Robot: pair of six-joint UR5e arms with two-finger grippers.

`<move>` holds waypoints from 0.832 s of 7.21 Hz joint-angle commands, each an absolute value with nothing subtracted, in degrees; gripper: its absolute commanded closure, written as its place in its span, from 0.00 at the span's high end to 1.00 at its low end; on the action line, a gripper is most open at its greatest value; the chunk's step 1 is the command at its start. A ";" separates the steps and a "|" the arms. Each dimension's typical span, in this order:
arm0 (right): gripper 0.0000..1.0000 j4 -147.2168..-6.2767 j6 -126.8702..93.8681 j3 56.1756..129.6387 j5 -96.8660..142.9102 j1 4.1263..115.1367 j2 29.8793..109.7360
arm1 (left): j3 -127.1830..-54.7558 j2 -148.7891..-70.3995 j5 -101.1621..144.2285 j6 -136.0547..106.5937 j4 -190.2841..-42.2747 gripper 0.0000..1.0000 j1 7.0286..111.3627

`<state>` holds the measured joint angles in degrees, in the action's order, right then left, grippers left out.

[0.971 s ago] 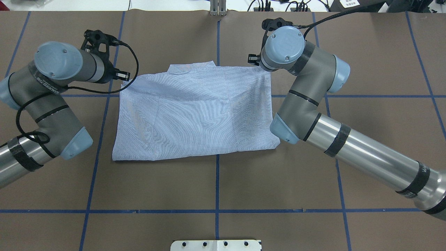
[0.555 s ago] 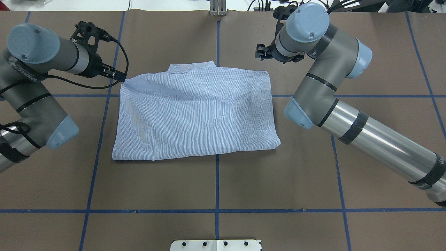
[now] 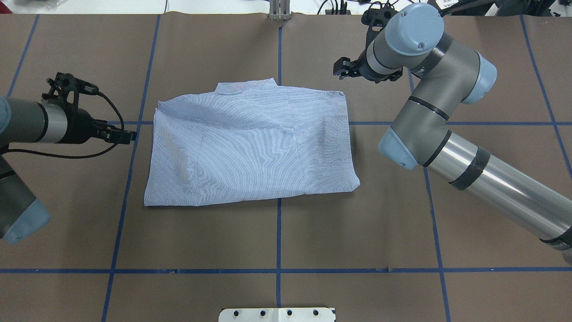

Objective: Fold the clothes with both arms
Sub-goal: 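Lower the hem onto the collar edge and open both grippers, then move the left gripper to the folded shirt's near side edge and grasp it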

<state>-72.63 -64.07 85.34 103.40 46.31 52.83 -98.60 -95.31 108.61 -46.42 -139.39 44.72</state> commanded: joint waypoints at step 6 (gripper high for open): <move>1.00 -72.69 -64.16 85.87 102.57 46.23 53.09 | -100.02 -93.60 100.81 -59.41 -141.94 0.59 30.51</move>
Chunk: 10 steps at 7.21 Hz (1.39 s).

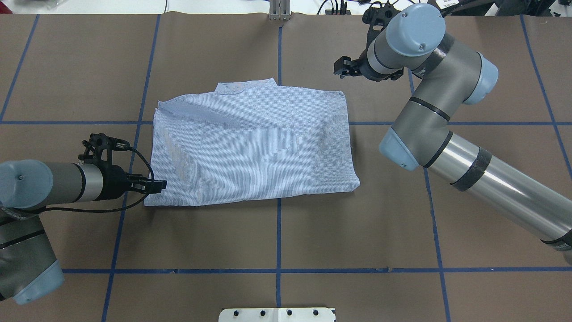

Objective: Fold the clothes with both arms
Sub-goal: 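Move the left gripper to the folded shirt's near side edge and grasp it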

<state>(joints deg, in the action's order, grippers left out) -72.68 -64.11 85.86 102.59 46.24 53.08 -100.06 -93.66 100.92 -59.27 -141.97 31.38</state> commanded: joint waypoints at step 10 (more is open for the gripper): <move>1.00 -72.60 -64.33 85.87 102.66 46.23 53.00 | -103.63 -87.43 101.07 -49.61 -136.97 0.00 36.96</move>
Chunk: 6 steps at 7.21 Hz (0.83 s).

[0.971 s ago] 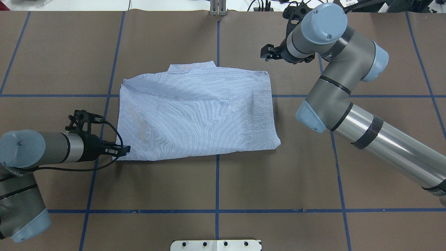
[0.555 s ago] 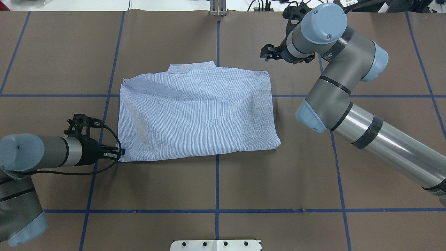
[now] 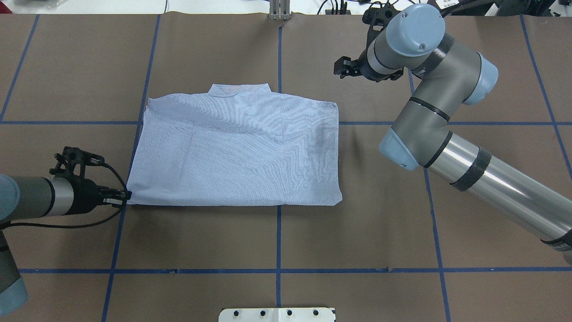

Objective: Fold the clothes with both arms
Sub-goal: 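Drag the shirt farther from the robot with the left gripper while the right lowers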

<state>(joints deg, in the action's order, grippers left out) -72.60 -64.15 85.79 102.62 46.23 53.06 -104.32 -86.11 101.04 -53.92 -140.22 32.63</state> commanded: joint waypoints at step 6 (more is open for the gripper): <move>1.00 -72.69 -66.53 89.64 102.57 44.39 53.00 | -54.68 -133.70 94.51 -37.89 -128.57 0.00 53.34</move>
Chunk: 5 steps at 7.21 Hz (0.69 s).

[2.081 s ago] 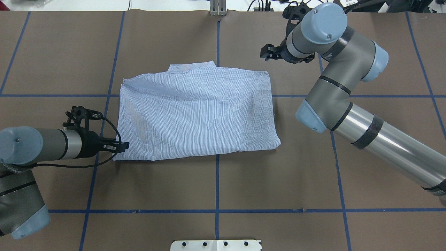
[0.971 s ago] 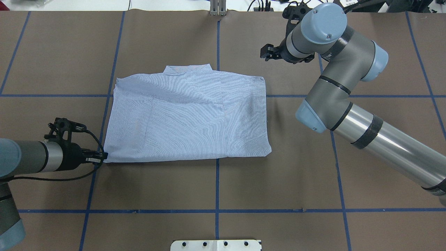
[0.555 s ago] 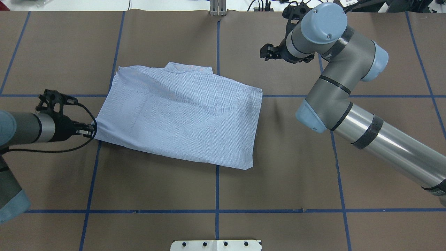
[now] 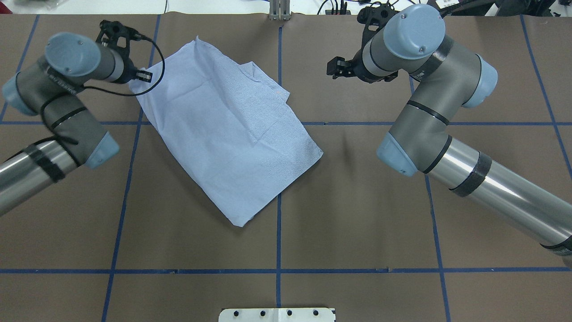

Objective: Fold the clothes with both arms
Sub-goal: 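Drag the shirt farther from the robot with the left gripper while the right lowers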

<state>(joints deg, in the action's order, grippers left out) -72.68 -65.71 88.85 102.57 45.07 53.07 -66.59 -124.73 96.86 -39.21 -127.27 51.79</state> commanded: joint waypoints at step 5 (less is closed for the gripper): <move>0.99 -77.48 -78.35 91.76 97.95 38.61 50.46 | -57.41 -130.31 102.36 -31.99 -138.07 1.00 55.72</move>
